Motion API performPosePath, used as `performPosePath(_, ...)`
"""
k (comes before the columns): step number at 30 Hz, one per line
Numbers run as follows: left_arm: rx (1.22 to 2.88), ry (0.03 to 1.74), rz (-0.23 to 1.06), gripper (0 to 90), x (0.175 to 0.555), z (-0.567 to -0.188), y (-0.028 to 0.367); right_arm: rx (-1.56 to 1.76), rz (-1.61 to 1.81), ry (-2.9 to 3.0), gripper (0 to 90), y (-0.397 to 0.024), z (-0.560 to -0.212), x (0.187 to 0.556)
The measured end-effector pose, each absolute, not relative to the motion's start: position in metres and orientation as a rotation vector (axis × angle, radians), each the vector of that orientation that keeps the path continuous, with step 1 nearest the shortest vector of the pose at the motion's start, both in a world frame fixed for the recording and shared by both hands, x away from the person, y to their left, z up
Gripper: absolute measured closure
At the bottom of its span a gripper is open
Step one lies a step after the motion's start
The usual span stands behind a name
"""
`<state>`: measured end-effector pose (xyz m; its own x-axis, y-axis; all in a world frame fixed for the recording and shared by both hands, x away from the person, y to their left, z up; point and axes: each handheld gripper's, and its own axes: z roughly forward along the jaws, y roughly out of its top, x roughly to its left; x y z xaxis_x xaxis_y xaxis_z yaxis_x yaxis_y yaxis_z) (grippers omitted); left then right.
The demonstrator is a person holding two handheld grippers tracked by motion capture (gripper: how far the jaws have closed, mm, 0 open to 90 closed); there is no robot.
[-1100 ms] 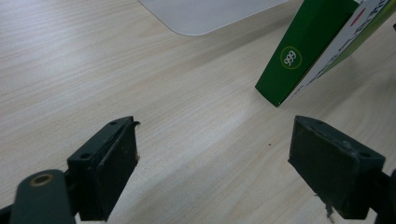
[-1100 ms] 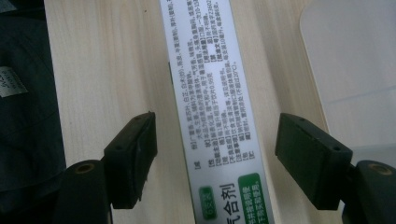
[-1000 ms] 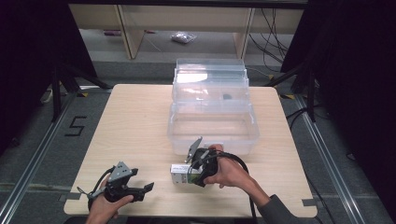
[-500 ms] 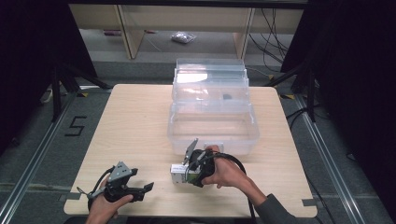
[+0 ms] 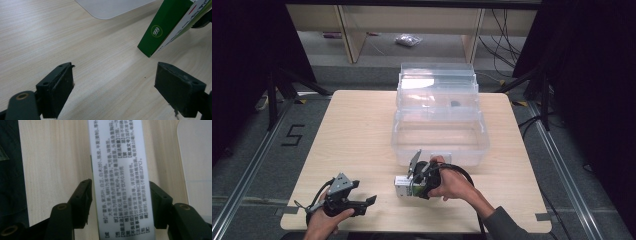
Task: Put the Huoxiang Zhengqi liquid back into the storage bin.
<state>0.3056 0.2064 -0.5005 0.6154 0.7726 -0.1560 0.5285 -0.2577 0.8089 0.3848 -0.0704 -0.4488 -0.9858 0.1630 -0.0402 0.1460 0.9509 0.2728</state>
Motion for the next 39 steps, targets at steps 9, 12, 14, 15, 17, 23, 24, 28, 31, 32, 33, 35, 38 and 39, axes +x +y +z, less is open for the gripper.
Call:
performPosePath(9, 1.941, 1.035, 0.339, 14.7, 0.305, -0.500, 0.207, 0.149, 0.384, 3.042, 63.0, -0.068, -0.447, 0.384)
performPosePath(12, 1.941, 1.035, 0.339, 14.7, 0.305, -0.500, 0.207, 0.102, 0.363, 3.036, 64.7, -0.066, -0.446, 0.383)
performPosePath(14, 1.941, 1.035, 0.339, 14.7, 0.305, -0.500, 0.207, 0.037, 0.359, 3.037, 64.9, -0.065, -0.445, 0.384)
performPosePath(15, 1.941, 1.034, 0.338, 14.7, 0.305, -0.500, 0.207, 0.023, 0.364, 3.038, 65.0, -0.066, -0.445, 0.385)
performPosePath(17, 1.940, 1.033, 0.338, 14.7, 0.305, -0.500, 0.207, 0.065, 0.355, 3.045, 65.1, -0.067, -0.444, 0.382)
performPosePath(23, 1.935, 1.034, 0.340, 14.7, 0.306, -0.500, 0.207, 0.090, 0.355, 3.049, 65.3, -0.072, -0.438, 0.382)
performPosePath(24, 1.936, 1.034, 0.339, 14.7, 0.306, -0.500, 0.207, 0.044, 0.354, 3.042, 65.4, -0.073, -0.436, 0.384)
performPosePath(28, 1.937, 1.032, 0.338, 14.7, 0.306, -0.500, 0.207, 0.102, 0.361, 3.049, 65.4, -0.078, -0.427, 0.382)
performPosePath(31, 1.937, 1.033, 0.338, 14.7, 0.306, -0.500, 0.207, 0.101, 0.340, 3.046, 65.4, -0.080, -0.422, 0.383)
performPosePath(32, 1.937, 1.032, 0.338, 14.8, 0.306, -0.500, 0.207, 0.084, 0.356, 3.046, 65.3, -0.083, -0.418, 0.385)
performPosePath(33, 1.937, 1.032, 0.338, 14.7, 0.306, -0.500, 0.207, 0.084, 0.356, 3.046, 65.3, -0.083, -0.418, 0.385)
performPosePath(35, 1.937, 1.032, 0.338, 14.7, 0.306, -0.500, 0.207, 0.087, 0.376, 3.046, 65.4, -0.086, -0.414, 0.385)
performPosePath(38, 1.940, 1.034, 0.338, 14.7, 0.306, -0.500, 0.207, 0.095, 0.374, 3.057, 65.4, -0.092, -0.405, 0.386)
performPosePath(39, 1.940, 1.034, 0.338, 14.7, 0.306, -0.500, 0.207, 0.095, 0.374, 3.057, 65.4, -0.092, -0.405, 0.386)
